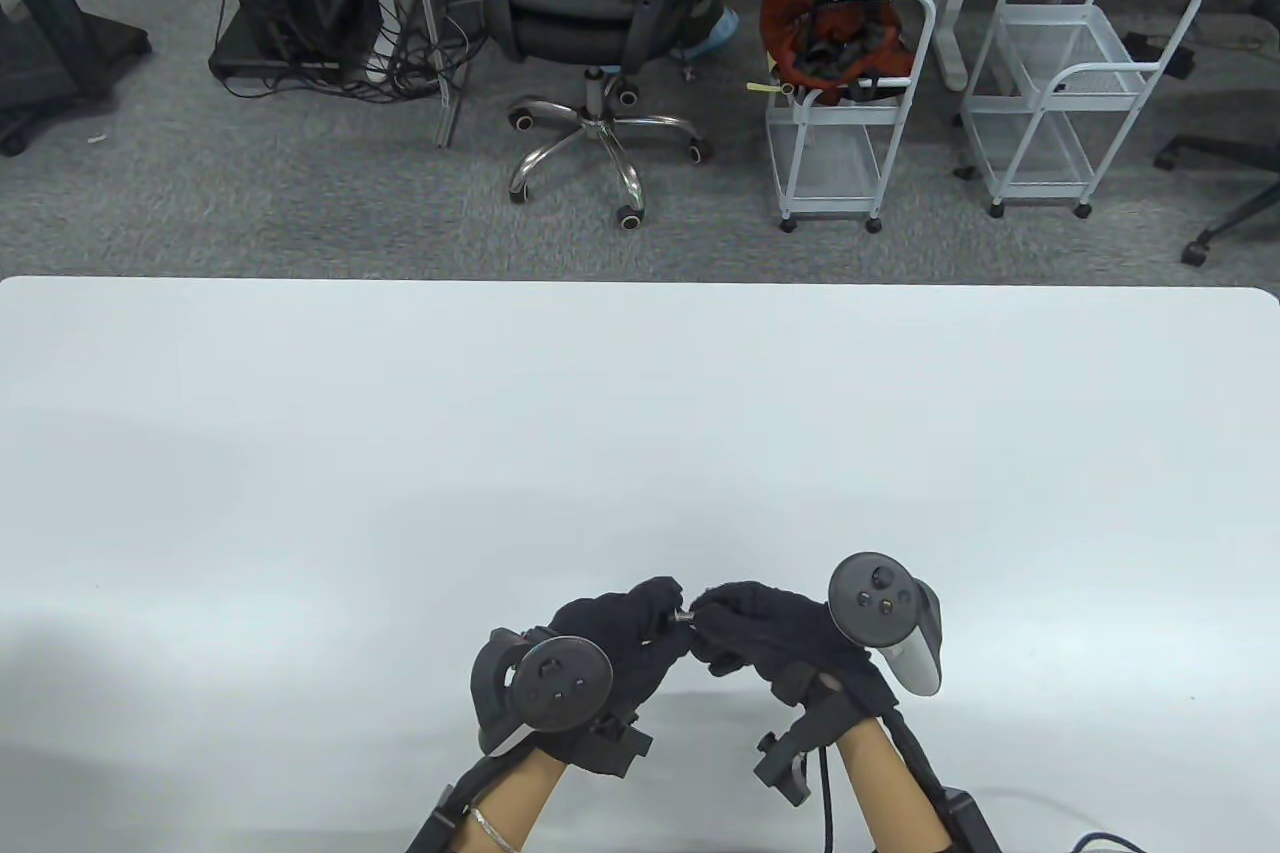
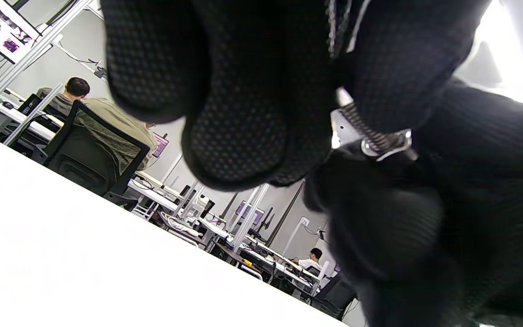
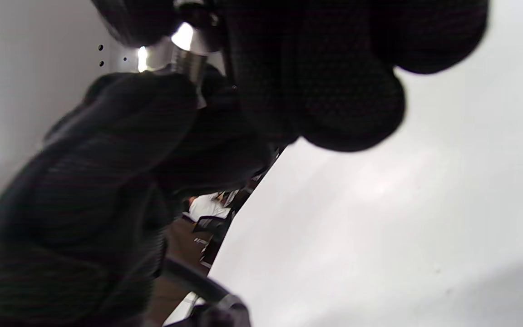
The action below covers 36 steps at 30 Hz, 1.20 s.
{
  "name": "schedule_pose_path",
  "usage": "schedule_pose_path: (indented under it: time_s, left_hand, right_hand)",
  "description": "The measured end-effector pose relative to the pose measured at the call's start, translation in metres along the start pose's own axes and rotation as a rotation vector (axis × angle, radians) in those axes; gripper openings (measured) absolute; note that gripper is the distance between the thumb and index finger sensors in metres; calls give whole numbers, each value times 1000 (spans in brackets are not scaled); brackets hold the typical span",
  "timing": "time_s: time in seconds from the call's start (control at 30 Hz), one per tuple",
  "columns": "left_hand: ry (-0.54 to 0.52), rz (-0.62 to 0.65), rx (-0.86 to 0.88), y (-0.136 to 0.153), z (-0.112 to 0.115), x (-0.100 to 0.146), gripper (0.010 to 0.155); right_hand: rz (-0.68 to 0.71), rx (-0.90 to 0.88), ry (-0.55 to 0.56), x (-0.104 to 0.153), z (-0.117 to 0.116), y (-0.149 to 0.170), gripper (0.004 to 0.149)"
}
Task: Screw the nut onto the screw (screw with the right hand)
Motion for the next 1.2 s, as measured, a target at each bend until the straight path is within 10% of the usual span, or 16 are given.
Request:
schedule_pose_path:
  time_s: [1.2]
  left_hand:
    - [-10, -24, 55, 5, -2, -2, 48]
  right_hand:
    - [62, 21, -159, 0, -5, -15, 58]
Point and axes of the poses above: the tracker on the back of each hand, its own y axis roughly to the little-finger side, its own x axis roughly from the fingertips to the wrist, z = x × y, the point moved 5 cm from there along -x, roughly from the wrist to the fingertips, and after that the axes turned 5 degrees about -x, right-handed, at the moved point
